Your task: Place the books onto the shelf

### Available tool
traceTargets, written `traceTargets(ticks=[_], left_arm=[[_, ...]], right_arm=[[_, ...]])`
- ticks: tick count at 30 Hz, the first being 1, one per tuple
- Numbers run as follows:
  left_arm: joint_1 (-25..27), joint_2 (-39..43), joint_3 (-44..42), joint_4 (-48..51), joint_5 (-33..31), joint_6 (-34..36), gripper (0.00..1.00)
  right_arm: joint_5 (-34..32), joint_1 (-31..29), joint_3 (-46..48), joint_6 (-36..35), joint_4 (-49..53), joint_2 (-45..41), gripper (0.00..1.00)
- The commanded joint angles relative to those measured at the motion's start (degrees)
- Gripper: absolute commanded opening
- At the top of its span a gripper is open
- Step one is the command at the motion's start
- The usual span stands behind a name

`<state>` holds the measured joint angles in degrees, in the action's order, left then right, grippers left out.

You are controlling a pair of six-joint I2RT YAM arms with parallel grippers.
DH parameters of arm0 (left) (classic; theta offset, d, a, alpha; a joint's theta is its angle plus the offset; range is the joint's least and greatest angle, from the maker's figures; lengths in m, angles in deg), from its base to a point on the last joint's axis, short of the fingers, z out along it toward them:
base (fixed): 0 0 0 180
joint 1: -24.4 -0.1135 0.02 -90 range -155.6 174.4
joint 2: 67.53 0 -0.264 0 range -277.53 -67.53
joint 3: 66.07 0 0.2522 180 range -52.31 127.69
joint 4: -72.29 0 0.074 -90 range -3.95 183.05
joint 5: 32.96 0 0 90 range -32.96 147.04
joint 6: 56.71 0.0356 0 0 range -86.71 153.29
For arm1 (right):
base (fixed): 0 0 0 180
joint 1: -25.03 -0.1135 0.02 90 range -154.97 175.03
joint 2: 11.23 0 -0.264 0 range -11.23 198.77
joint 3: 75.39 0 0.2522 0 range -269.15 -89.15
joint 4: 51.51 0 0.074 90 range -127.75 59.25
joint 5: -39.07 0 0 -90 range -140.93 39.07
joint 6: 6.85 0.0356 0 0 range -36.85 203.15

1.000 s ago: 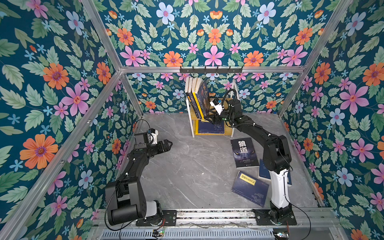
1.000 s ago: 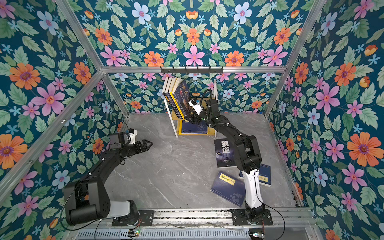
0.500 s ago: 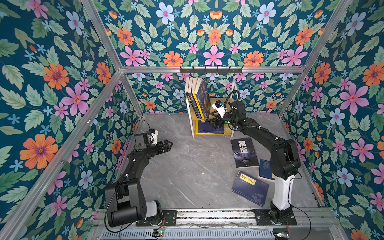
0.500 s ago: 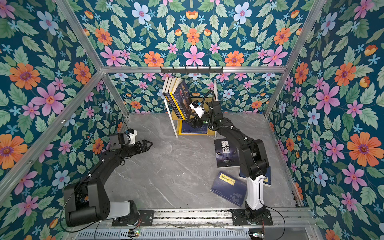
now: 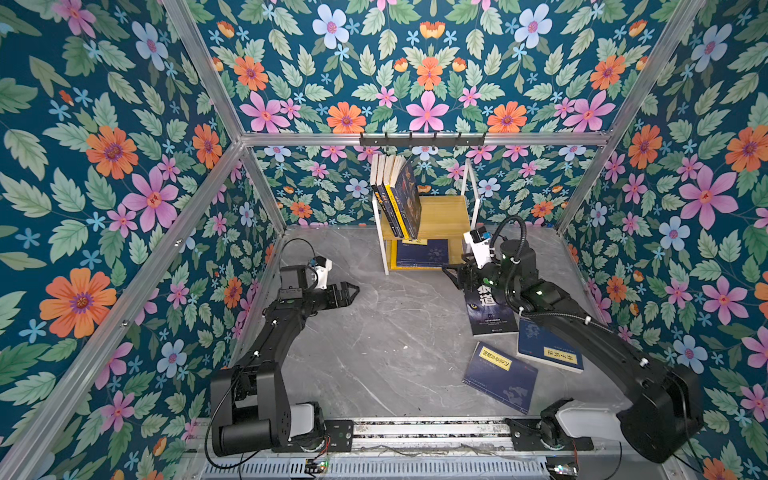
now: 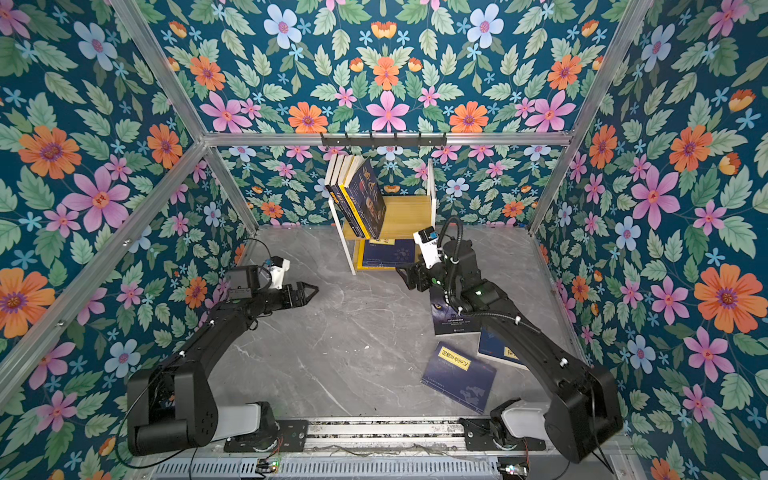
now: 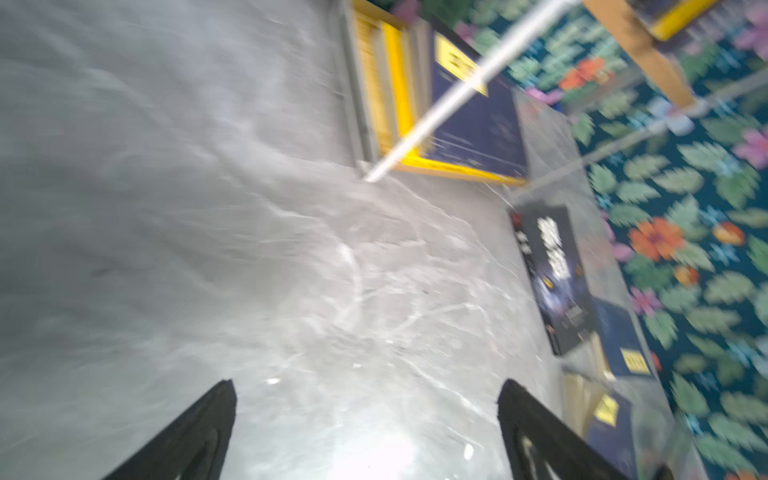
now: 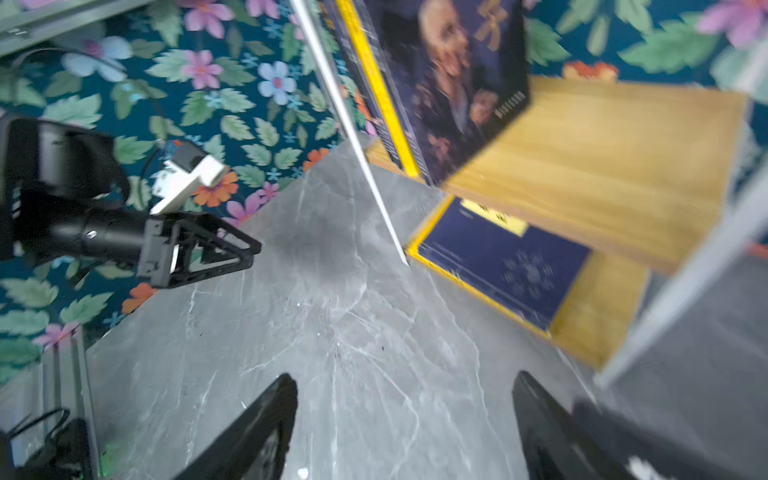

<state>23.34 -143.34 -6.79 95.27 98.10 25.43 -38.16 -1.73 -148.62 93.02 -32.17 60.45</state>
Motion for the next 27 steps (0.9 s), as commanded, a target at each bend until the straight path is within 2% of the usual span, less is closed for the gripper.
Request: traceTargets(ticks=[1,5,9,11,13,17,21,27], left_arm=[[3.6,-0.19,0.67,-0.16,4.06,2.87,1.0],[10.84,-1.35,1.63,-0.41,4.48,3.55,1.0],[21.83,-4.33,5.13,1.56,2.65,8.4,1.0],[27.36,-6.61,7.32,2.4,1.57,11.81,1.0],[32.87,-9.23,9.37,2.44,-1.52,13.29,1.0],[43.37,-16.74,15.17,3.54,-3.08,16.01,0.98],[49.23,-24.37,20.77,1.81,-5.29,10.19,0.95],[55.14,-35.35,30.08,4.39,-7.38,8.27,0.93]], right_arm=[[-13.83,0.3,2.59,17.82,18.67,-4.57,0.82],[-14.94,1.82,10.81,27.98,25.94,-10.93,0.84],[-13.96,5.5,17.11,34.14,32.3,-16.1,0.84],[-14.07,6.6,19.43,35.03,34.22,-18.26,0.84],[-14.18,7.52,20.8,35.42,35.8,-19.66,0.84],[-14.97,9.27,21.12,35.68,39.1,-22.35,0.84],[-17.15,9.48,21.08,35.22,41.78,-27.28,0.86],[-17.08,9.54,21.41,33.38,43.73,-34.42,0.92]])
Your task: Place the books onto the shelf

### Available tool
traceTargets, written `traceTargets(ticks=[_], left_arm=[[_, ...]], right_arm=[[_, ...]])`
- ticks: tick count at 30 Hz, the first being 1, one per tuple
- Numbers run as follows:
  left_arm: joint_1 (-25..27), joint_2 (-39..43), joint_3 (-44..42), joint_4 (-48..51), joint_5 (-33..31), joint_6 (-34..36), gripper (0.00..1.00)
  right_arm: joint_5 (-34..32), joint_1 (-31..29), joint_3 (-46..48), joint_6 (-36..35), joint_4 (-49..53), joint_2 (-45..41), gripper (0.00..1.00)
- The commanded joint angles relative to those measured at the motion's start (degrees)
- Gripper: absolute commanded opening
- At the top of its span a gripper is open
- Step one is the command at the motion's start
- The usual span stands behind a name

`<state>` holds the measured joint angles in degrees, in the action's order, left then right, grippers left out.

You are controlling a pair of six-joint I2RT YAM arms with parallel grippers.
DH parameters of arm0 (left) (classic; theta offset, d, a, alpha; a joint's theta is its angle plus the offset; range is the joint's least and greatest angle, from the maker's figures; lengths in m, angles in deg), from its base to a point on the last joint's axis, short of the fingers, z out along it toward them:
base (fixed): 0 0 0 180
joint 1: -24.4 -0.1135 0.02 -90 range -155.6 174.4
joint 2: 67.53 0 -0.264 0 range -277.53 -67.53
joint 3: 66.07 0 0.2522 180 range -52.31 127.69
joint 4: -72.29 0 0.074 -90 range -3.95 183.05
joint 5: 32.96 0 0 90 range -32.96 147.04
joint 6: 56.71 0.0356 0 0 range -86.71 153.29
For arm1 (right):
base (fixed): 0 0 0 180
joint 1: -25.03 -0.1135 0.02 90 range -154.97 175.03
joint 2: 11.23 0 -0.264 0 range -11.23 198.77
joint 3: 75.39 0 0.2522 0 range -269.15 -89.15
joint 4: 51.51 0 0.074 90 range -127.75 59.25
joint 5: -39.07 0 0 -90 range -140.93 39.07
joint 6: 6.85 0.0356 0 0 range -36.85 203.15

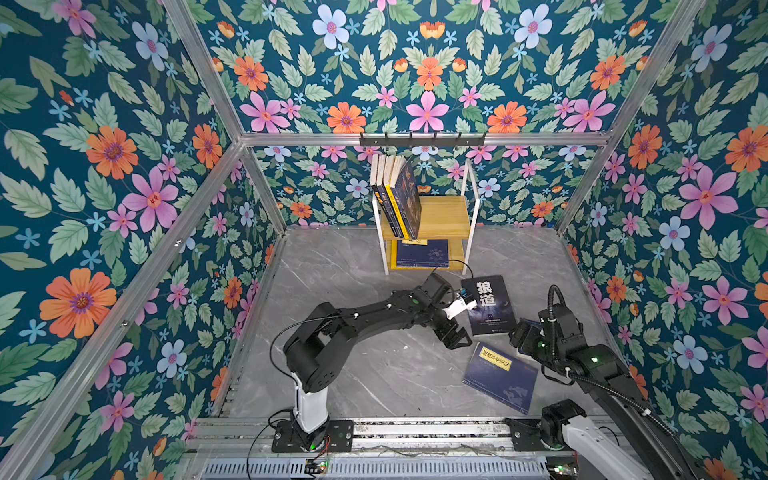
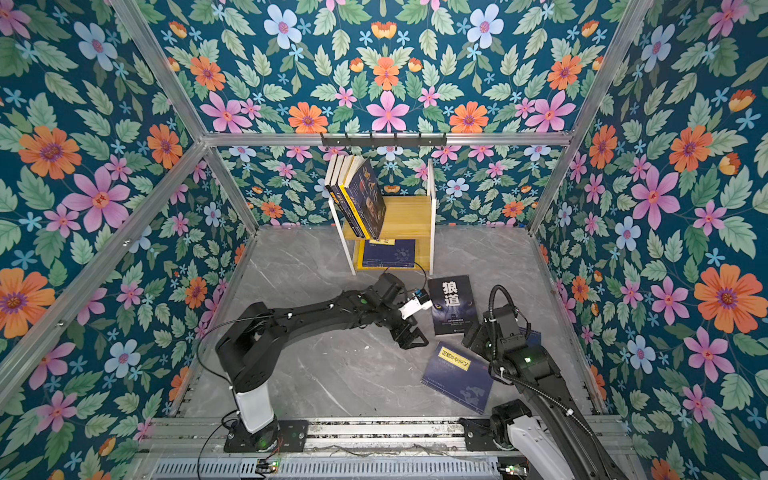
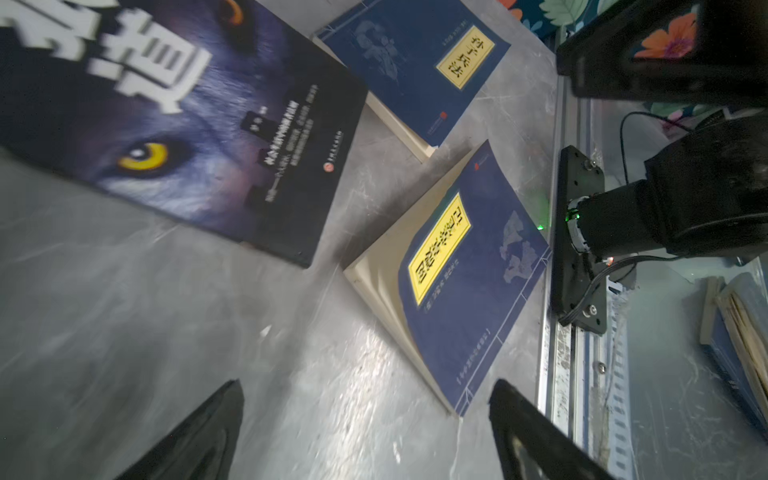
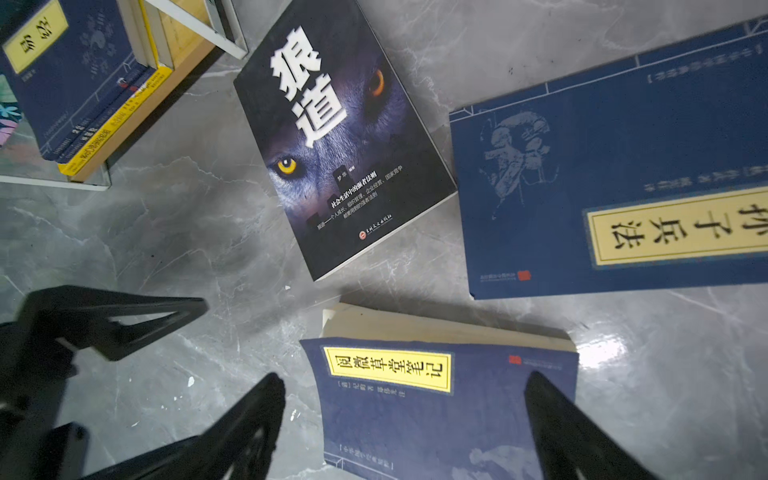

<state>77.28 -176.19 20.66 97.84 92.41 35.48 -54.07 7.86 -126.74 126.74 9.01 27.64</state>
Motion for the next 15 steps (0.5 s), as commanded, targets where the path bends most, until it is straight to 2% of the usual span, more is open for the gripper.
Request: traceTargets(ticks=[1,7,9,13,15], left_arm=[[1.74,-4.34,4.52,2.61,-2.41,-2.38,0.93],[4.11,-11.63,11.85,6.21,-1.54,-2.2,0.89],[4.8,-13.31,13.86,8.04,-3.0,-2.02,0.86],[5.2,-14.72,14.57,8.18,-1.97,-2.15,0.72],[5.31,-14.95,14.88,8.16,-1.31,-2.13,0.61]], right_arm=[[-0.72,0.01,-0.33,-0.28,2.41,-2.83,0.94],[-0.85,-0.04,0.43,-0.01,2.07,-7.2,0.98],[-0.77,-0.05,0.38,0.13,2.34,-7.62,0.98],[-1.05,0.02,0.52,0.0,2.13,-7.77,0.98],[-1.12,-0.01,0.58,-0.04,2.17,-7.76,0.98]])
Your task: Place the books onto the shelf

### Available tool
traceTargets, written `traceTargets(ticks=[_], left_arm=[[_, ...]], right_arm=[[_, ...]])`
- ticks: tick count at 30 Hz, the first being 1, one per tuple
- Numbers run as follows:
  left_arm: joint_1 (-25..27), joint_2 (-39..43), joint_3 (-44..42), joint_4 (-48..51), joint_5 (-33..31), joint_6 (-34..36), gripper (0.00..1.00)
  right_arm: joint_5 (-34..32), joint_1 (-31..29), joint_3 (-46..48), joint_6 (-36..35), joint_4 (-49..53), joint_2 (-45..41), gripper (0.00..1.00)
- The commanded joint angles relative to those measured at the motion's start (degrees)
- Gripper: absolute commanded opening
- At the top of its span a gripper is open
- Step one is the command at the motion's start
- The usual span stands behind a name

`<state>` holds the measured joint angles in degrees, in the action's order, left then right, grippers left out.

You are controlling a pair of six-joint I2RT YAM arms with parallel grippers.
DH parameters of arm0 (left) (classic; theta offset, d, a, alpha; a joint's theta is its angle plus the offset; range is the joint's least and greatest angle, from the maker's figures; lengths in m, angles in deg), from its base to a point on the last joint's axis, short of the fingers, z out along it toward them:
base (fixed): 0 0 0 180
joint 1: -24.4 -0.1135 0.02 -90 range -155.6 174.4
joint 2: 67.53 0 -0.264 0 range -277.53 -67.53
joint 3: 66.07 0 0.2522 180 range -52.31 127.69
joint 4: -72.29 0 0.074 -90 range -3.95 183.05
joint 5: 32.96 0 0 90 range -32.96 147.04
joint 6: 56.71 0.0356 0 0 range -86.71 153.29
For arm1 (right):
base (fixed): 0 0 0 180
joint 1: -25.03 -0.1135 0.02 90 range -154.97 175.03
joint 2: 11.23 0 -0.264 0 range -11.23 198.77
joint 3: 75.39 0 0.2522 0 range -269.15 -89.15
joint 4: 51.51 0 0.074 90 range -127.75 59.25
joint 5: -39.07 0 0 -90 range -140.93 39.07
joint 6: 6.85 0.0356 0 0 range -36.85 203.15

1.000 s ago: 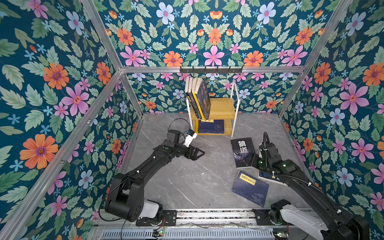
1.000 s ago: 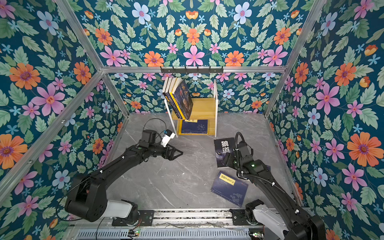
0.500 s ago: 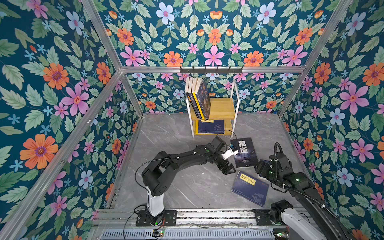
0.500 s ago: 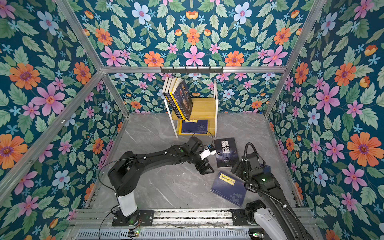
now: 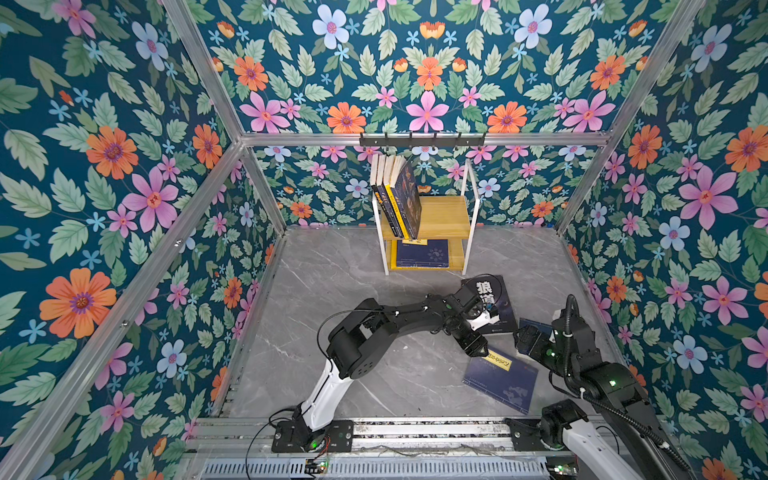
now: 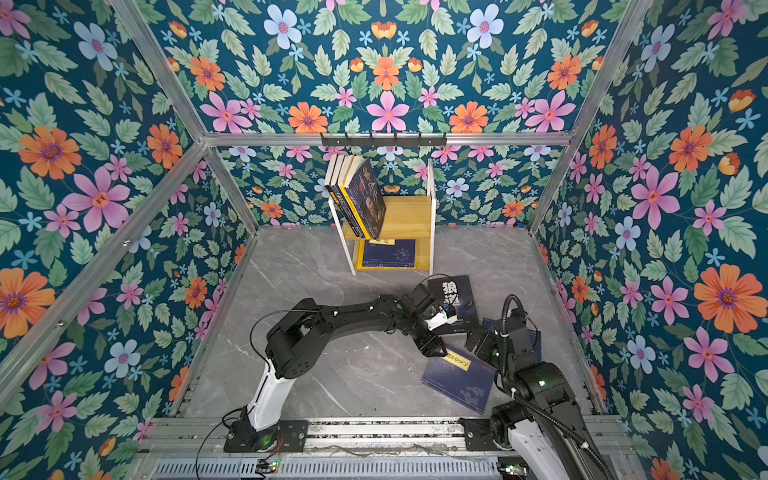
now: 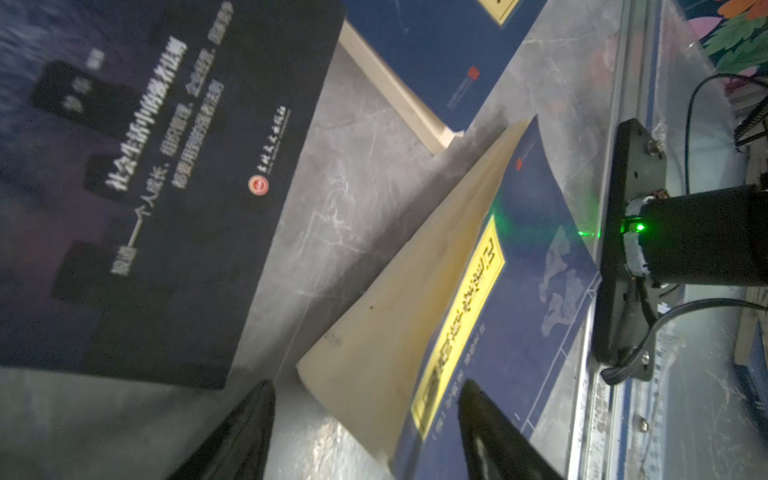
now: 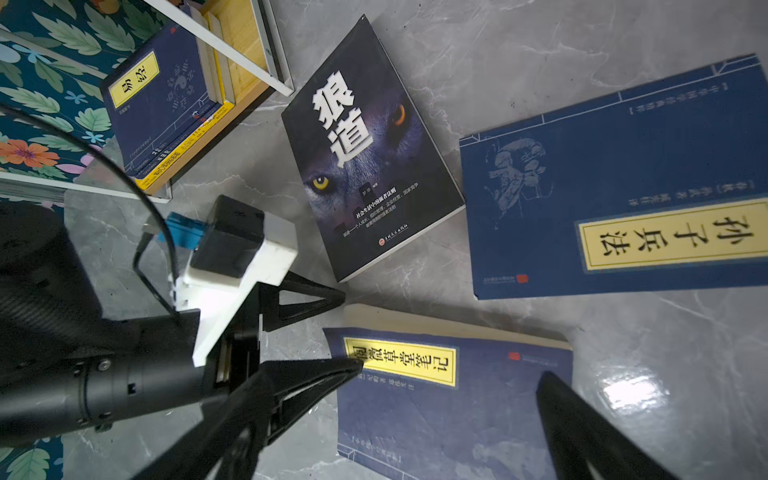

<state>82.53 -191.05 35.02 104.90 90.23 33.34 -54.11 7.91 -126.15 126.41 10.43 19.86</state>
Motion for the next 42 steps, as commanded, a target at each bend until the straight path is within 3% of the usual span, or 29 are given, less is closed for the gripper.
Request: traceTargets(ticks=[1,4,11,17,20,21,26,33,36,38,42], left_arm=[[0.15,-0.3,0.75,1.17,1.62,0.21,0.52],[0.16,-0.7,0.93,1.1,2.75,0.21,0.28],[0.23,0.69,0.41,2.1,4.2,1.65,0.0],[-0.08,1.62,-0.21,3.22,3.78,2.51,0.0],[-0.01,1.85,0.51,3.27,2.25,1.92,0.33],[0.04,1.81,0.85,3.38,2.39,1.96,0.4],[0.52,0.21,2.42,3.72,4.95,2.03,0.45],[1.5,-2.33,5.34,4.73,6.67,2.38,0.35],[1.55,-2.42,5.88,5.46,6.89,2.9,0.19],[1.5,-2.05,5.36,5.66,6.4,2.96,0.03],[0.1,0.13,3.61,7.96,5.66,4.46,0.0]], right_arm=[[-1.18,-0.06,0.14,0.24,0.68,0.02,0.98],[-1.31,-0.09,0.36,-0.03,0.15,0.14,0.98],[-1.39,-0.07,0.39,-0.37,-0.02,0.78,0.98],[-1.22,-0.09,0.59,-0.72,-0.59,1.98,0.98],[-1.08,-0.06,-0.09,-0.7,-0.05,2.65,0.98],[-0.95,-0.02,-0.03,-0.72,0.01,2.57,0.98],[-0.76,-0.04,0.26,-0.68,-0.19,1.87,0.98],[-0.52,-0.04,0.44,-1.0,-0.4,1.71,0.98],[-0.37,-0.06,1.05,-1.07,-0.89,1.31,0.98],[-0.57,-0.01,0.99,-1.25,-0.95,1.25,0.98],[-0.58,-0.01,0.99,-1.17,-0.98,1.47,0.98]])
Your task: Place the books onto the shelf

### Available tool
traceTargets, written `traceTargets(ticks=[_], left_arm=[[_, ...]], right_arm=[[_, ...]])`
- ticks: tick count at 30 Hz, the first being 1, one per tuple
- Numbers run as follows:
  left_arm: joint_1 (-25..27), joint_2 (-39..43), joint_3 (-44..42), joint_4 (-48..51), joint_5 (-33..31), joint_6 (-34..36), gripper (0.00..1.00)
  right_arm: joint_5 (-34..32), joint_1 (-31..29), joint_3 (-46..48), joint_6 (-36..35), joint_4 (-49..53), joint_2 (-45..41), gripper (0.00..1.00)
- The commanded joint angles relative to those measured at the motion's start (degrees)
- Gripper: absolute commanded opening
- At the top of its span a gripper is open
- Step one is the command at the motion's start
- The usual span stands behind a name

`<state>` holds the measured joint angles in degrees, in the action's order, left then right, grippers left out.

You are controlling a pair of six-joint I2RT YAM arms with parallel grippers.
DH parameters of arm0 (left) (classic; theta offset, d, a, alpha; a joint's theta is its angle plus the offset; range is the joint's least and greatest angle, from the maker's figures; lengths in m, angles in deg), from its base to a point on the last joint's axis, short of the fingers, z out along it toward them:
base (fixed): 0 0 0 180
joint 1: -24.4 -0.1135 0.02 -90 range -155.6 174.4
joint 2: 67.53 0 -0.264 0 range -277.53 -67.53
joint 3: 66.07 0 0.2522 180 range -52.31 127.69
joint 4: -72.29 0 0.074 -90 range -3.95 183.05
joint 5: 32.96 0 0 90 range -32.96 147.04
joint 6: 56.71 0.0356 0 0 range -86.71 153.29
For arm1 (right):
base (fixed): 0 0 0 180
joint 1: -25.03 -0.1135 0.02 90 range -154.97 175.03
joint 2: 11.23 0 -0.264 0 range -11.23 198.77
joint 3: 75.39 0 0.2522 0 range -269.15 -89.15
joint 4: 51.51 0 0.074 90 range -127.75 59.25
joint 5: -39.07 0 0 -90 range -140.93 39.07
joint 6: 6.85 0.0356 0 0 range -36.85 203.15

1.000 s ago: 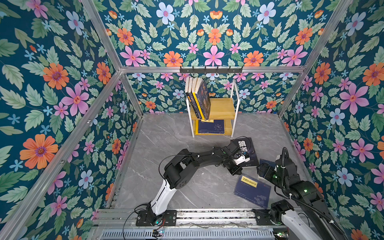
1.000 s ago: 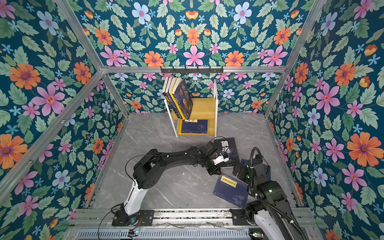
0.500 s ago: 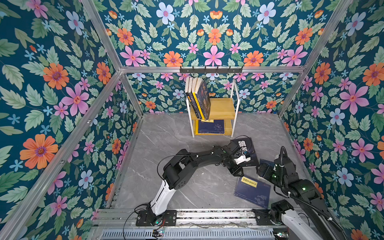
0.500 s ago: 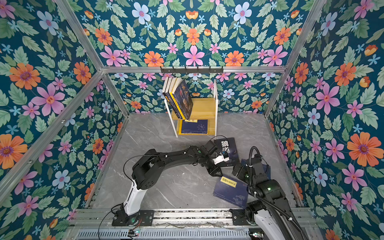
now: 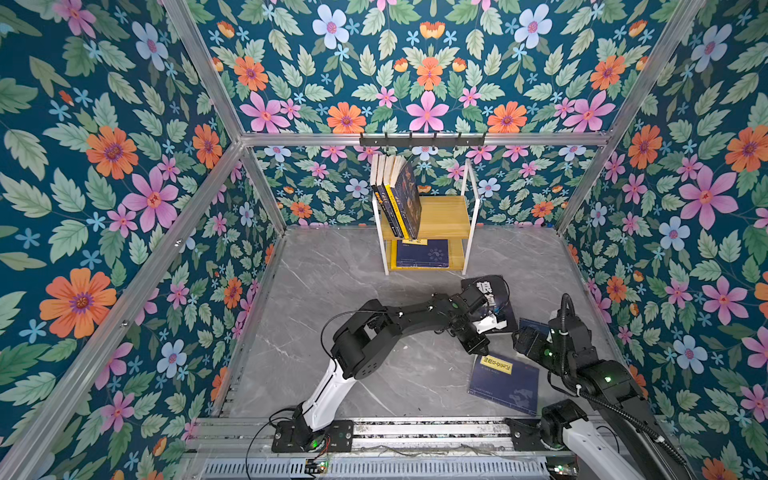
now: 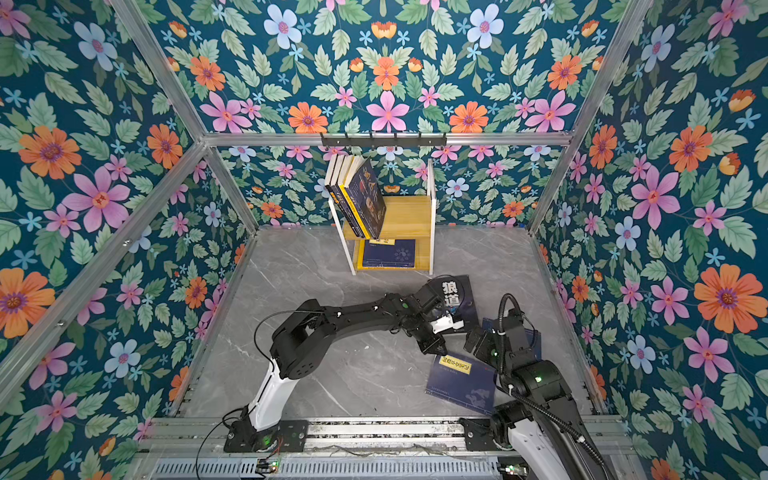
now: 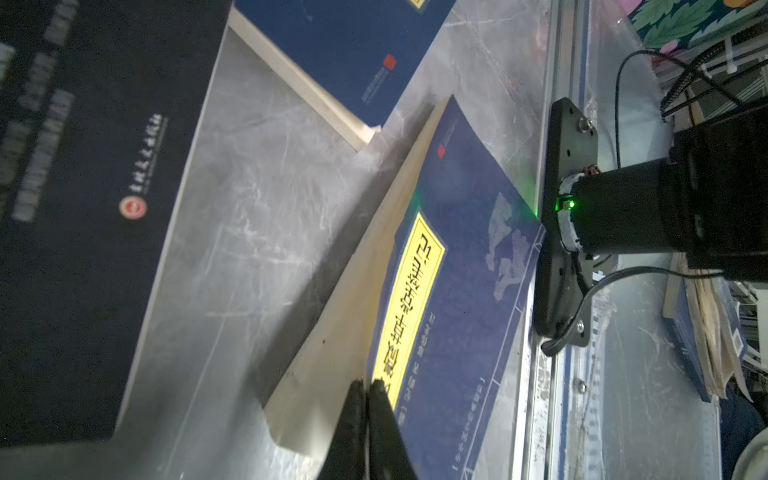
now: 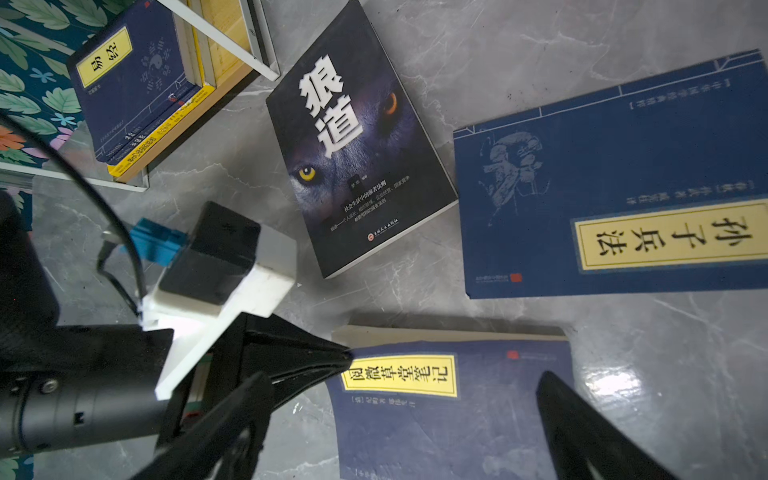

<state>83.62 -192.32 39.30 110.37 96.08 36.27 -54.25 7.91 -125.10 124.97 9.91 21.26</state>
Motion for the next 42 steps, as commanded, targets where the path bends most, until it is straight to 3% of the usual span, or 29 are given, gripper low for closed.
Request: traceTargets(ticks=[1,5,9,16,20,24,29,31,37,42], left_arm=[[-1.82,2.32,-1.85,2.82,0.29,1.64,0.0],[-5.59,7.99,-8.51,2.61,0.18,2.49,0.0],[-9.87,14.44,-15.08,3.78,-0.29,7.6,0.0],[-20.39,12.04,-12.87,23.19,-7.92,17.15,0.0],[-27.55,15.4,-15.47,19.5,-8.94,16.38,0.0],[-30.73,17.74,-16.1,13.99,-13.11,15.85,0.28],[-32.86,18.29,-12.93,12.21,-16.49,12.7,0.5],[-33.92,19.93,-13.78,11.94,-15.52,7.74,0.55],[-34.52,30.01,-30.27,2.15,-8.88,-3.34,0.87],[-35.16,31.39,-37.43,-4.67,-6.14,-10.03,0.91]], right_arm=[[-0.45,0.01,0.13,0.12,-0.7,0.3,0.98],[0.42,-0.01,-1.28,-0.93,-1.17,3.05,0.98],[2.87,-0.01,-1.68,-3.41,-4.24,6.01,0.98],[11.54,-0.06,-2.16,-3.59,-11.61,14.66,0.93],[13.95,-2.06,-1.69,-1.68,-15.01,18.24,0.9],[13.02,-8.49,-1.05,-0.07,-21.18,23.46,0.9],[12.84,-14.66,-1.29,4.91,-29.93,33.32,0.89],[12.67,-17.66,-2.68,6.09,-32.83,37.79,0.88],[14.64,-22.42,-5.37,9.06,-39.0,49.05,0.8],[17.08,-23.17,-5.68,11.15,-41.55,54.33,0.71]])
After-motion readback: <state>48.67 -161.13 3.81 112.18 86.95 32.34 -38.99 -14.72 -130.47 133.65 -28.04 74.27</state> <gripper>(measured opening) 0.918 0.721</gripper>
